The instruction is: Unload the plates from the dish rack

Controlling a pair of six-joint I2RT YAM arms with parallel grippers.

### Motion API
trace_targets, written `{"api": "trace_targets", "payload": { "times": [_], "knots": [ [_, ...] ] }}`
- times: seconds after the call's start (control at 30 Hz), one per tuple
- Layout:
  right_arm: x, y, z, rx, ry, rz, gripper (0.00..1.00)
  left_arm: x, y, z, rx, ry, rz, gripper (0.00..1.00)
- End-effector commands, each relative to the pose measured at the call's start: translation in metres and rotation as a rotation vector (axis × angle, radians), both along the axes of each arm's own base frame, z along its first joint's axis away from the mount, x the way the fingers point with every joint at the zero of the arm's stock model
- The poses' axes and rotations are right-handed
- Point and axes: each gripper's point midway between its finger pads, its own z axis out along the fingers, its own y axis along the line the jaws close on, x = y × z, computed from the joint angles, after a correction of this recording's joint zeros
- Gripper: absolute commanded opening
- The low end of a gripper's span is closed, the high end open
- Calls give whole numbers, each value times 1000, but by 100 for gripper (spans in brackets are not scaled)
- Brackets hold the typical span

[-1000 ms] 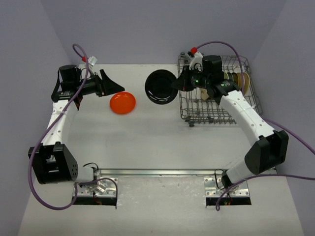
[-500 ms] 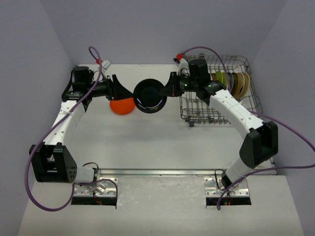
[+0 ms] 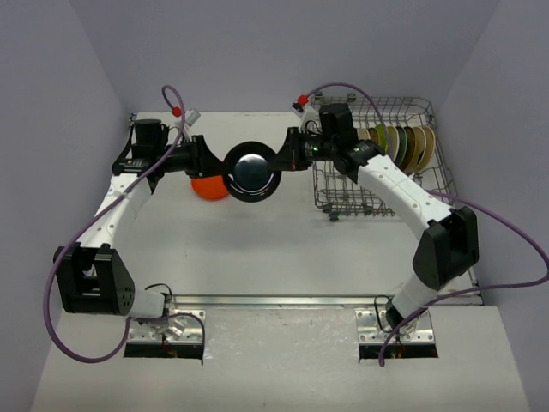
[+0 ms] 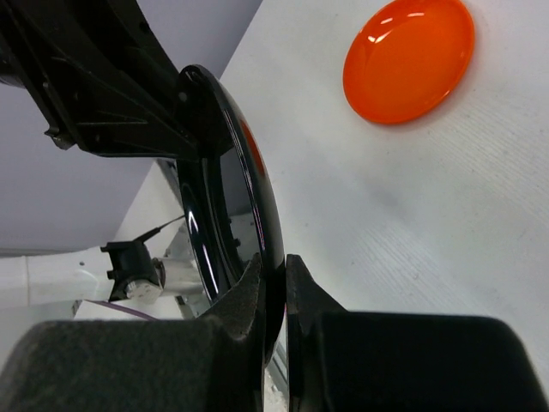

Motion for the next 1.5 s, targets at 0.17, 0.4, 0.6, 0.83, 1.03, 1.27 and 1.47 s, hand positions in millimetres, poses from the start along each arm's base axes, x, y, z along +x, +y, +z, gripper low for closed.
{"api": "trace_targets", "payload": {
  "times": [0.17,0.4,0.6,0.83,1.03,1.27,1.47],
  "knots": [
    [4,25,18,73,-21,56,0,-9,0,-16,50,-23,-42,0],
    [17,14,8,1,-39,-33,80,5,21,-24,63,15,52,0],
    [43,-33,-12,-155,-89,-260,99,45,87,-52,145,117,285,0],
    [57,-71,-11,-167,-86,-340,99,76,115,-92,172,264,347,0],
    [55,-77,-10,-146,-69,-335,99,96,126,-127,170,344,376,0],
    [52,-76,-10,-128,-63,-323,99,113,145,-152,189,386,436,0],
    [52,-74,-14,-122,-47,-313,99,124,153,-165,198,405,466,0]
  ]
}}
